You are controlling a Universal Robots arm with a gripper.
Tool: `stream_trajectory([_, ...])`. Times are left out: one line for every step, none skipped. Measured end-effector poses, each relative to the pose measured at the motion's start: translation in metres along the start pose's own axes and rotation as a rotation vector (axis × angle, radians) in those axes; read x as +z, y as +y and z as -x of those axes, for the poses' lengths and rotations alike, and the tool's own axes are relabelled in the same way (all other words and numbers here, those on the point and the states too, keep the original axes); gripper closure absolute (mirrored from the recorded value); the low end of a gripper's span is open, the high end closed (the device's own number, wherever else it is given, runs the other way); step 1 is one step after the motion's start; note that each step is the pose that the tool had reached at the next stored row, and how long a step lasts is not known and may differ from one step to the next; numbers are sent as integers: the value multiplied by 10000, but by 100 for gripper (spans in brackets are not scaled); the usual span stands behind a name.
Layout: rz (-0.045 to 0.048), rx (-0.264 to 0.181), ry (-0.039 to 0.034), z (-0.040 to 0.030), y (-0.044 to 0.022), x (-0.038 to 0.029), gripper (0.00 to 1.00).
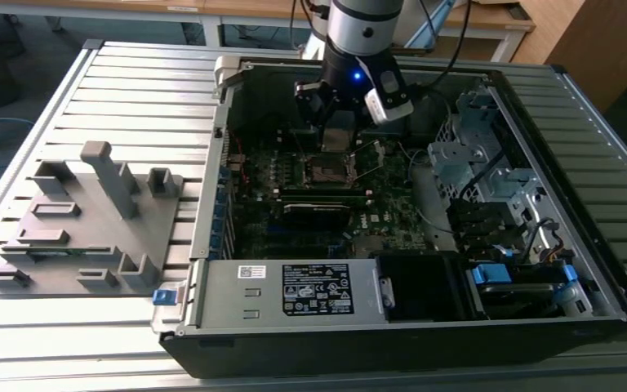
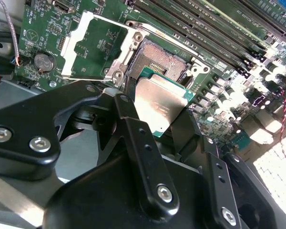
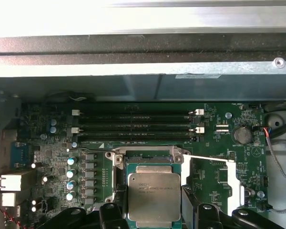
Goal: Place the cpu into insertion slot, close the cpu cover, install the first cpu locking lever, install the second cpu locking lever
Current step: 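Place the cpu into insertion slot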
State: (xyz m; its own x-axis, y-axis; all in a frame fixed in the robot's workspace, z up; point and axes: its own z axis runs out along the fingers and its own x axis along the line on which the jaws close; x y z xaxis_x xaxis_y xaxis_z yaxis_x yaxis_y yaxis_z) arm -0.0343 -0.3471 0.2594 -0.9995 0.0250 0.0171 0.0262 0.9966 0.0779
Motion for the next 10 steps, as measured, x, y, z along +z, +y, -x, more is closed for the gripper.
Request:
stream_trajectory([1, 0, 0, 0, 0, 5, 46])
stream_trajectory([0, 0, 0, 0, -1, 10, 46])
stream_trajectory([-1, 0, 0, 0, -1, 15, 46])
stream_trajectory([0, 0, 0, 0, -2, 20, 46])
stream_trajectory([0, 0, 0, 0, -2, 24, 46])
stream_trajectory([-2, 0, 1, 0, -2, 25, 46])
stream_trajectory([0, 0, 1, 1, -3, 34, 46])
stream_trajectory([-1, 0, 1, 1, -3, 39, 46])
stream_trajectory([0, 0, 0, 1, -3, 39, 46])
stream_trajectory([0, 0, 0, 1, -3, 40, 46])
